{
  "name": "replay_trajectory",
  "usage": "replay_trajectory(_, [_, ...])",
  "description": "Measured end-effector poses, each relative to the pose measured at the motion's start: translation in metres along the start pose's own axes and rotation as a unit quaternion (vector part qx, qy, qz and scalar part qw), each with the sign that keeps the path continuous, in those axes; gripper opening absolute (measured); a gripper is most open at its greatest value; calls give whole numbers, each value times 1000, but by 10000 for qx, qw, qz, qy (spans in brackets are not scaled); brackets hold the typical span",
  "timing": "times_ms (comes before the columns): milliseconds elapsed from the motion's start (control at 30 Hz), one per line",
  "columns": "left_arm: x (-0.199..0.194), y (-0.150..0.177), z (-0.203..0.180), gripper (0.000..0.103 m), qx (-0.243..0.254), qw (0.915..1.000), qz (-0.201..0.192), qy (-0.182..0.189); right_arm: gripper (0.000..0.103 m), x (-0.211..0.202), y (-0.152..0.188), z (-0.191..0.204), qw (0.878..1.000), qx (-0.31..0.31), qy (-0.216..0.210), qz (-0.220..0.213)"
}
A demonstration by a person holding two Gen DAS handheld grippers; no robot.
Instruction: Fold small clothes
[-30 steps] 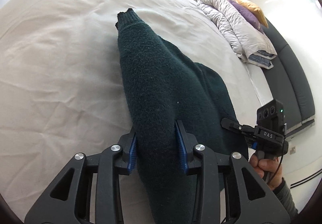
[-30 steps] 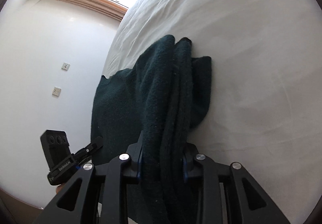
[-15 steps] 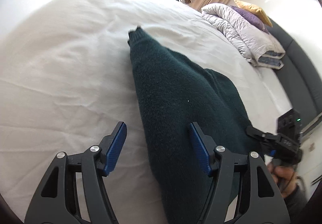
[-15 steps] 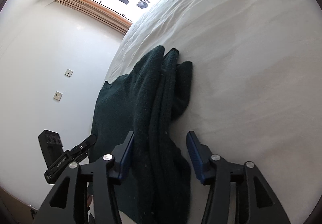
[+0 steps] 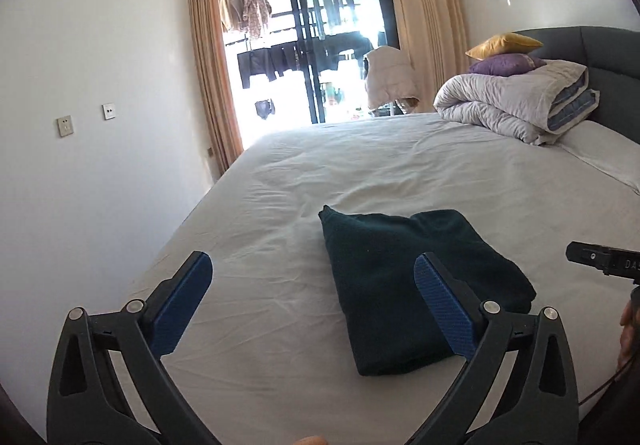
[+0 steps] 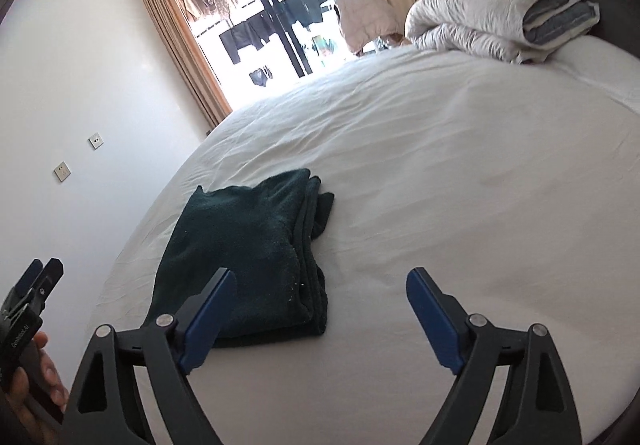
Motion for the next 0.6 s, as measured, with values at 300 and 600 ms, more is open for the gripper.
replay_trajectory(300, [-57, 0, 1, 103, -442, 9977, 523, 13, 103, -88, -19, 52, 9808, -986, 697, -1530])
replay_trajectory(600, [-67, 11, 9, 103, -581, 9947, 852, -64, 103, -112, -18, 80, 9842, -1250, 631, -1082])
Point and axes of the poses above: each gripper's, at about its wrist camera, not at the fingertips, and x roughly the way its jaws point, z to its left, y to its underside, the point moved 4 cm from there along x, roughly the way its jaws point, and after that the axes turned 2 degrees about -x, right-handed, at the moved point
